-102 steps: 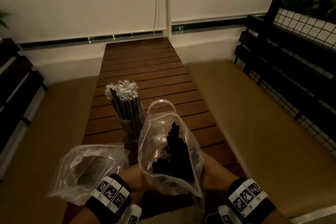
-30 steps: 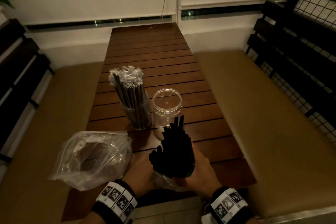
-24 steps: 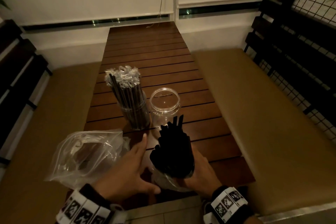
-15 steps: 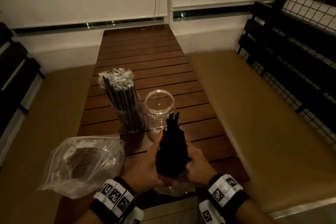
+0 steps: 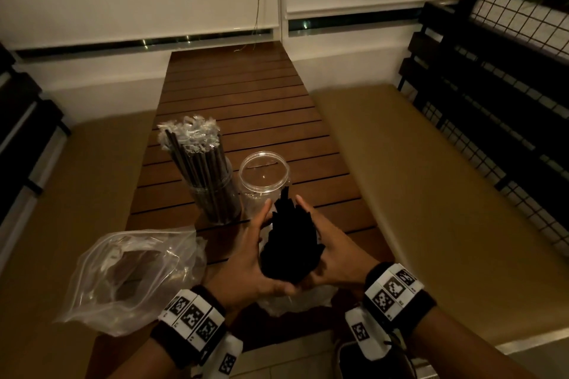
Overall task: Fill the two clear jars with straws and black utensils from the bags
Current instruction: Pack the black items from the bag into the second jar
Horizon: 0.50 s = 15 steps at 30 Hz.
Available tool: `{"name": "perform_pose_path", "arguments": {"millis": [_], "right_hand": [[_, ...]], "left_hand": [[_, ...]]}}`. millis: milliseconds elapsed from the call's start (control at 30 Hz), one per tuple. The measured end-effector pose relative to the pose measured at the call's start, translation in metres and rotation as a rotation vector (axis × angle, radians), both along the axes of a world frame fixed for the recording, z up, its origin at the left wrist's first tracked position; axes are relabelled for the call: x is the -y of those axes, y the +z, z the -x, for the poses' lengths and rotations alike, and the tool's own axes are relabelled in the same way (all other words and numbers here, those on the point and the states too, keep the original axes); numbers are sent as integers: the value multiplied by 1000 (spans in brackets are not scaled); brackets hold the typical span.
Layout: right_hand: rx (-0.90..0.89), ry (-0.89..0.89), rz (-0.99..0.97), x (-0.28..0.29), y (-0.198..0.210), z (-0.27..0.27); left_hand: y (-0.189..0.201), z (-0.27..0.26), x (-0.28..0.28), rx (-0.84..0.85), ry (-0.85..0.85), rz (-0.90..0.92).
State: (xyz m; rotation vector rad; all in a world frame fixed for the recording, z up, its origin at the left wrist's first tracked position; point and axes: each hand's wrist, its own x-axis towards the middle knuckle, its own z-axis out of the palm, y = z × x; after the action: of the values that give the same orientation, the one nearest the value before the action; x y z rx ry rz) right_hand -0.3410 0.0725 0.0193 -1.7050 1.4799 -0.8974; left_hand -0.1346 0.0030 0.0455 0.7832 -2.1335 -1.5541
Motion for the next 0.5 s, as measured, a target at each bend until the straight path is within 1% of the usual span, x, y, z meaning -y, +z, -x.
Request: {"name": "perform_pose_path", "arguments": {"millis": [133,233,333,500], "right_hand": [[27,7,13,4,12,-2],[119,3,-14,7,13,-6],[214,28,-100,6,10,-7],[214,35,-142,11,1,-3]], "left_hand": [[9,5,4,-19,-25,28],[8,7,7,-27,-34,3],[2,6,8,-33,-15,-56],[-3,8,10,-32,-15,-66]]}}
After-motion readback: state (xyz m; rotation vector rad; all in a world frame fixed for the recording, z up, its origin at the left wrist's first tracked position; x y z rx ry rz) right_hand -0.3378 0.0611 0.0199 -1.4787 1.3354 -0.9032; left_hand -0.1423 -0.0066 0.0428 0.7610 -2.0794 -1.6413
